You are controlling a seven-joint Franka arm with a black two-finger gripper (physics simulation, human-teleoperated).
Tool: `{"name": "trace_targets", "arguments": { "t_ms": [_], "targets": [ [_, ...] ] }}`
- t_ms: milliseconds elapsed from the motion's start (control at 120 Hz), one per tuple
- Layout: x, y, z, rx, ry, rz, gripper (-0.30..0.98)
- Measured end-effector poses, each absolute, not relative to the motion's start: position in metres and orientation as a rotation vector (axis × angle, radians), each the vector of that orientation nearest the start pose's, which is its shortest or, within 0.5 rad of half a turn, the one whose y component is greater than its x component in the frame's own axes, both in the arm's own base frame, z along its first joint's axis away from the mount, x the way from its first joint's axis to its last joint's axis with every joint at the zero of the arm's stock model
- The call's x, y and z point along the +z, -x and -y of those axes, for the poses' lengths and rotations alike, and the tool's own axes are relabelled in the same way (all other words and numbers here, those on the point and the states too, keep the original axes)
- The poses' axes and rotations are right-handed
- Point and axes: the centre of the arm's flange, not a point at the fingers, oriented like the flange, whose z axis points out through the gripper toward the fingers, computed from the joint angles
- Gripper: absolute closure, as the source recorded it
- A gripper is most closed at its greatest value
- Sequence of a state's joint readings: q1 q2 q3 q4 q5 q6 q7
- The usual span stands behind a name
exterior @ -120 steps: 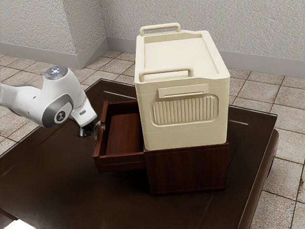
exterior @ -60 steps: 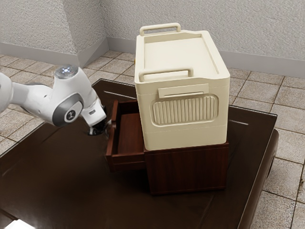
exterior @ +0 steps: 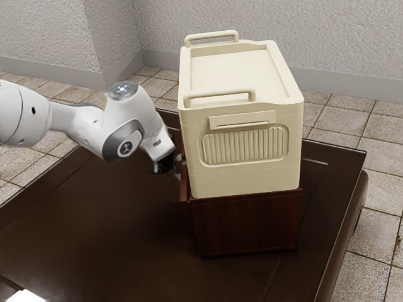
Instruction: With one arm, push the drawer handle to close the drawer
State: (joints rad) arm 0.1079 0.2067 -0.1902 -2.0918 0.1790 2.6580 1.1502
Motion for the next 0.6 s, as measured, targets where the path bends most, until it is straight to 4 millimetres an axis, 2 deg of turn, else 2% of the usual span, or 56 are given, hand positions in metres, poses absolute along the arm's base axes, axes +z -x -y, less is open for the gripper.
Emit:
{"name": "trace_targets", "arguments": {
  "t_ms": [292,342,442,492,558,600],
  "targets": [
    [0.367,-0.617,0.072,-0.410,2.198,-1.810,0.79],
    [0.369,-0.614,0.070,-0.411,2.209,-1.795,0.79],
    [0.371,-0.592,0.042,-0.391,2.294,-1.706,0.79],
    [0.379,-0.564,0.021,-0.383,2.353,-1.629,0.79],
    [0.412,-0.520,-0.015,-0.418,2.489,-1.417,0.78],
    [0.435,-0.503,-0.031,-0.459,2.595,-1.257,0.70]
  ]
}}
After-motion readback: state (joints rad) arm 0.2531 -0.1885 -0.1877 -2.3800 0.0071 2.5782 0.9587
